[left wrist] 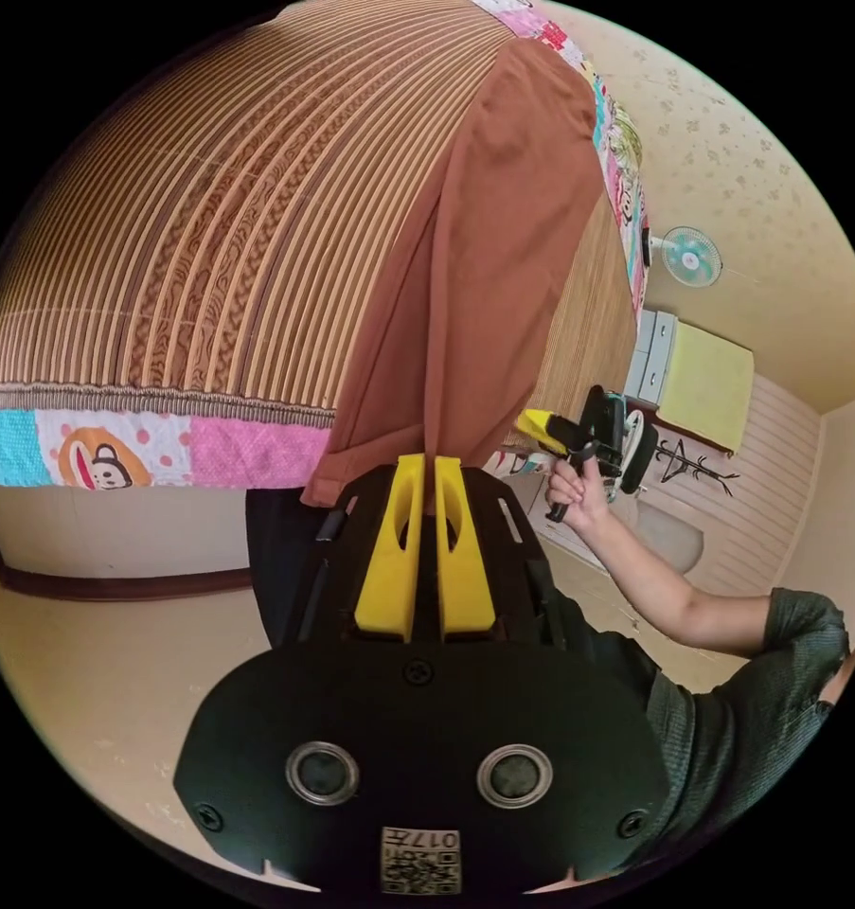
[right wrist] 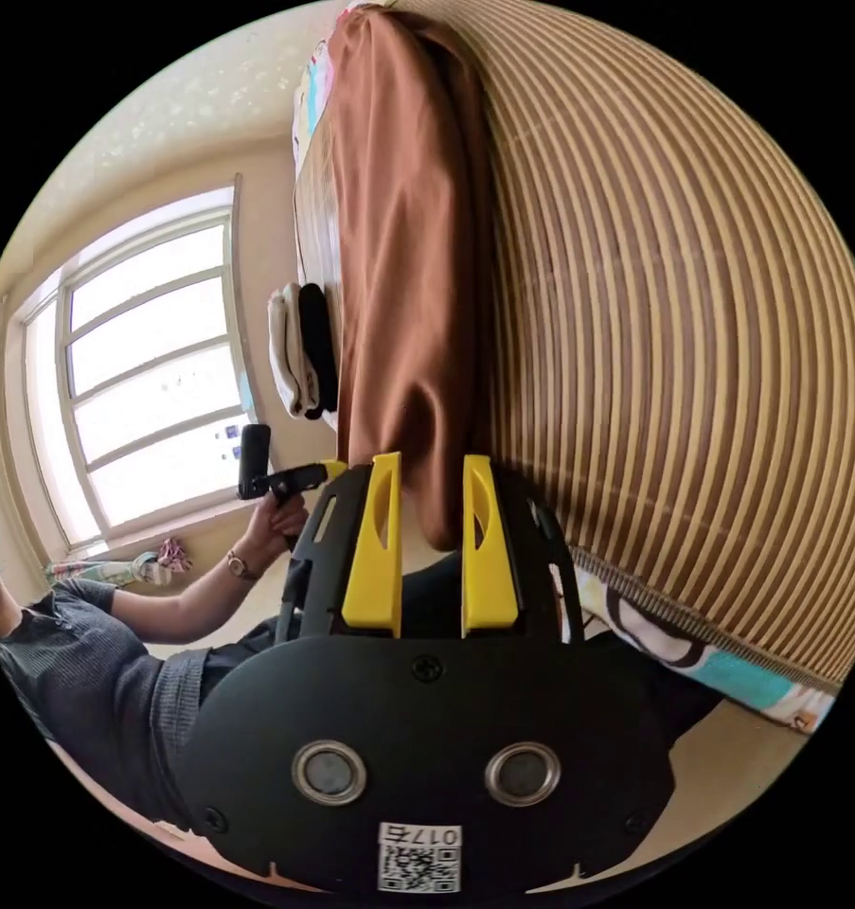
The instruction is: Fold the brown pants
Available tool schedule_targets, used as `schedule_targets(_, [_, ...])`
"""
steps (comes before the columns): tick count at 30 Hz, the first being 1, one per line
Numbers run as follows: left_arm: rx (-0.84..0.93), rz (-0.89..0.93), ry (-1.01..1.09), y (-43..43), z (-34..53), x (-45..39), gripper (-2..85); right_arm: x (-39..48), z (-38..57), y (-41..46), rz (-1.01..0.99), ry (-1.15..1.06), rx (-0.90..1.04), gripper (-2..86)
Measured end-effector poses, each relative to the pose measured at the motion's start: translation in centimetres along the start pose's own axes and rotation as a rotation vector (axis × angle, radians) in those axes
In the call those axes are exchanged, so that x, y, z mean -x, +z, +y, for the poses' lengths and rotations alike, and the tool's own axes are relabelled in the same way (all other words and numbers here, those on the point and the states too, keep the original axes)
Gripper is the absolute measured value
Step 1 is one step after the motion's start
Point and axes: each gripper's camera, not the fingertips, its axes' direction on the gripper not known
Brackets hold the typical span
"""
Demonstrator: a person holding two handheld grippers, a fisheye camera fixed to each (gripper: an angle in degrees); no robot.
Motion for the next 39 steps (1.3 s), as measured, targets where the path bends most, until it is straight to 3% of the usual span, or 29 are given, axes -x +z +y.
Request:
schedule_targets(9, [0.13, -0.145, 0.105, -0.9, -1.3, -5.2, 0.1, 1.5, -0.6, 0.1, 0.111, 0.039, 0.044, 2.8])
schedule_targets(12, [0.108, -0.034, 0.268, -3.5, -0.4, -7.2, 0.2, 2.7, 0.0, -1.9, -0.134, -0.067, 0.006, 1.6])
schedule_targets(14, [0.09, 0.039, 0.314, -5.3, 0.1, -7.1, 0.3, 3.1, 1.7, -4.2, -0.409, -0.212, -0.069, 1.3])
schedule_targets(16, [0.073, 0.017, 0.273, -6.0, 0.2, -5.4, 0.5, 2.0, 2.6, -5.0, -0.454, -0.218, -0.081, 1.2])
schedule_targets(18, [0.085, 0.0, 0.208, -4.9, -0.1, -3.4, 0.8, 1.0, 2.9, -4.5, -0.144, -0.155, -0.031, 1.2])
schedule_targets(20, [0.097, -0.065, 0.114, -3.2, -0.6, -1.6, 1.3, -1.8, 1.8, -1.9, 0.226, 0.073, 0.151, 1.5])
schedule_targets(21, [0.106, -0.104, 0.079, -2.4, -1.1, -0.9, 1.9, -2.1, 1.6, -1.6, 0.284, 0.106, 0.171, 1.6])
schedule_targets(27, [-0.157, -0.044, -0.041, -6.4, -4.4, -0.7, 8.8, 1.0, -2.8, -5.9, 0.16, -0.004, -0.068, 7.3])
schedule_targets(30, [-0.064, -0.043, -0.03, -5.3, -7.4, -0.9, 9.3, 2.1, -6.8, -6.2, 0.128, -0.018, -0.102, 8.3])
schedule_targets(33, [0.083, -0.123, 0.08, -2.0, -8.9, -2.5, 9.0, 2.2, -9.7, -4.7, 0.18, 0.015, -0.059, 8.4])
schedule_targets(36, [0.221, -0.235, 0.172, 1.8, -8.6, -4.4, 7.1, 1.8, -10.1, -2.9, 0.11, 0.033, -0.009, 7.1])
schedule_targets(39, [0.207, -0.245, 0.204, 2.8, -7.4, -5.9, 2.9, 1.5, -8.8, -0.9, 0.155, 0.058, 0.069, 4.1])
